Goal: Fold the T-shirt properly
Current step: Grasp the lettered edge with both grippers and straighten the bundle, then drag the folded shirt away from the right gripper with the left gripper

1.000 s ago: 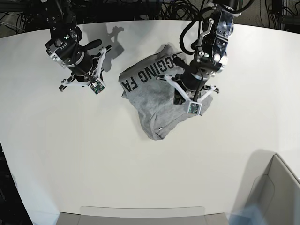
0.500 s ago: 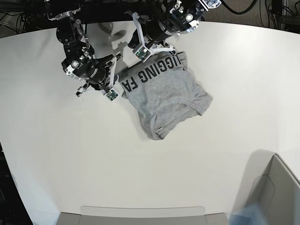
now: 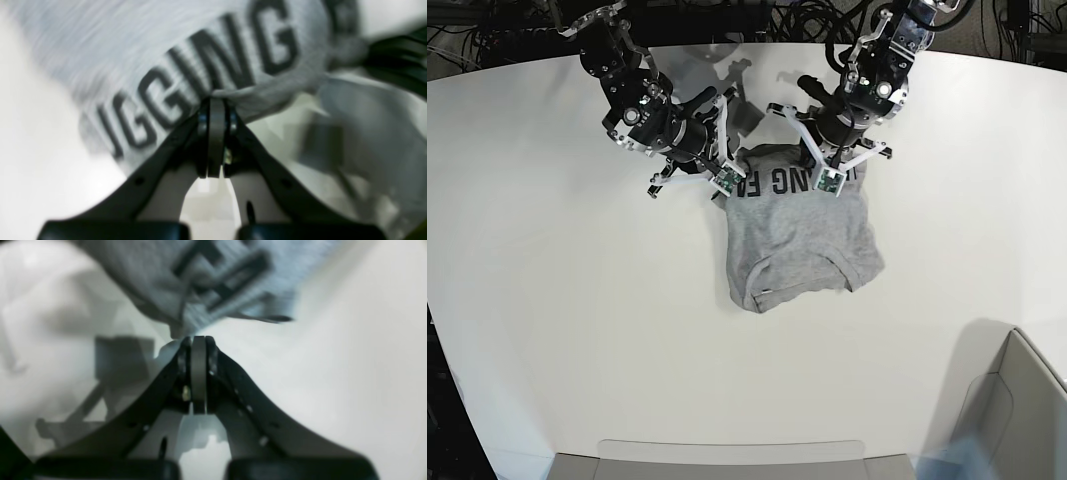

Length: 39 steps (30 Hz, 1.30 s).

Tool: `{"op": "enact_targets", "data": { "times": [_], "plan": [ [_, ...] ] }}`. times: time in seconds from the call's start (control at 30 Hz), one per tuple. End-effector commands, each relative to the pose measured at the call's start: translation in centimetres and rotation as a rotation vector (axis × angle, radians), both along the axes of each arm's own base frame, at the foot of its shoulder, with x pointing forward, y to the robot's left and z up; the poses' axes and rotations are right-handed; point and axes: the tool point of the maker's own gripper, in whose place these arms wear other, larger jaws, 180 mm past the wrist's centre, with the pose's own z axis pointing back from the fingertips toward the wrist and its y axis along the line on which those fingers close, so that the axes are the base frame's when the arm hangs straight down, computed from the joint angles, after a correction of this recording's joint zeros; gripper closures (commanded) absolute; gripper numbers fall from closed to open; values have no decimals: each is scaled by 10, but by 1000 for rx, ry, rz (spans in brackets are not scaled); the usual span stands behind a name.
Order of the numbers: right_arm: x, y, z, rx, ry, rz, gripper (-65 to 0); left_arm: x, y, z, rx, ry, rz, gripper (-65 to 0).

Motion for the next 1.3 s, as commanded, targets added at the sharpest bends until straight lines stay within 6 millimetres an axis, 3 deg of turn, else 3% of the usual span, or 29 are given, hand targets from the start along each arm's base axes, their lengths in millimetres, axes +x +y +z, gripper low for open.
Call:
{"op": "enact_targets", "data": {
  "times": [0.0, 0.1, 0.17, 0.3, 0.47, 0.63, 0.83, 0.93, 1.13, 1.27],
  "plan": [
    [2, 2, 13, 24, -38, 5, 0, 0, -2, 6, -15, -22, -5, 0],
    [-4, -17, 16, -5, -51, -6, 0, -2, -7, 17, -33, -45, -12, 0],
    [-6, -36, 15, -23, -48, -53, 0, -8, -16, 35, -67, -78, -27, 0],
    [3, -88, 15, -56, -53, -215, 0, -15, -35, 47, -117, -113, -64, 0],
    [12, -134, 19, -95, -70, -348, 0, 10, -52, 73, -186, -246, -61, 0],
    [4, -145, 15, -106, -54, -376, 0, 47, -68, 95, -239, -337, -31, 0],
    [-10, -142, 7, -109, -17, -371, 0, 79, -73, 54, -192, -253, -3, 0],
    [-11, -143, 6, -112, -17, -371, 0, 91, -59, 29, -167, -195, 63, 0],
    [-13, -146, 5, -115, -12, -377, 0, 89, 4, -28, -93, -49, 238, 0],
    [-10, -143, 8, -111, -23, -371, 0, 62, 55, -59, 25, 13, 254, 0]
  ]
}}
